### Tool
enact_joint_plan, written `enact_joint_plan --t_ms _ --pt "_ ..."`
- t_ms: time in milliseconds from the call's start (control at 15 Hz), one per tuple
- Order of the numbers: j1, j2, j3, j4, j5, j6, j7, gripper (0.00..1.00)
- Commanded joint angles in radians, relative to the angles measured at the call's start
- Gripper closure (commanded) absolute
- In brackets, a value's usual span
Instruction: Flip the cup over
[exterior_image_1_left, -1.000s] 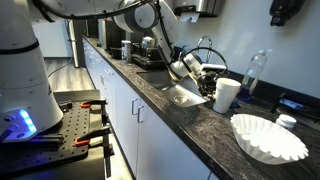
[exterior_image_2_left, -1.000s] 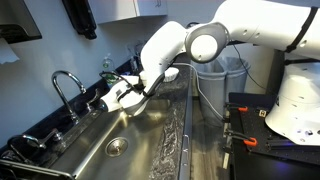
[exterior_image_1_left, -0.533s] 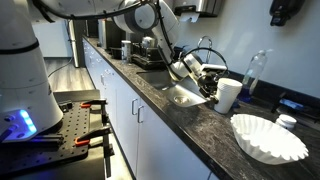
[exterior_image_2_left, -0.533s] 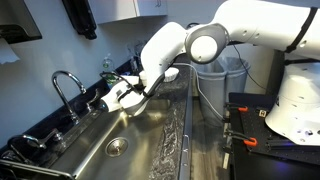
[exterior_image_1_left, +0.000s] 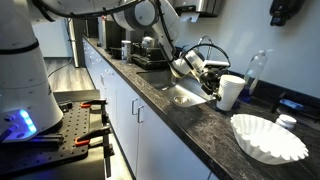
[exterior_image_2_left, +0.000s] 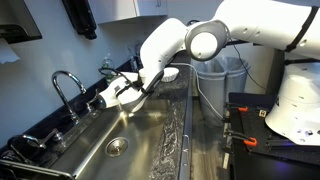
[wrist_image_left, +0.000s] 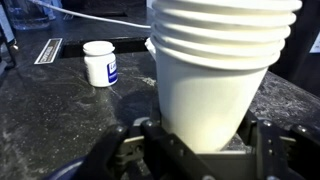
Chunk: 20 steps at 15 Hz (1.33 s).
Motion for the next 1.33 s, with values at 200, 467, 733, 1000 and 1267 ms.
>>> enact_joint_plan --t_ms 200,467,733,1000,1267 --pt "-0.056 -0.103 0.027 -0.051 0.113 0.088 -0.004 0.54" --pt "-0.106 -0.144 0.042 -0.088 0.18 0.238 -0.012 0.54" --pt "-0.142 -0.197 0.039 -0.137 0.22 0.366 -0.022 0.54" --pt "-0.17 -0.255 0.037 -0.202 0.262 0.497 -0.036 0.54" --pt "-0.189 -0.31 0.042 -0.274 0.294 0.61 -0.078 0.54"
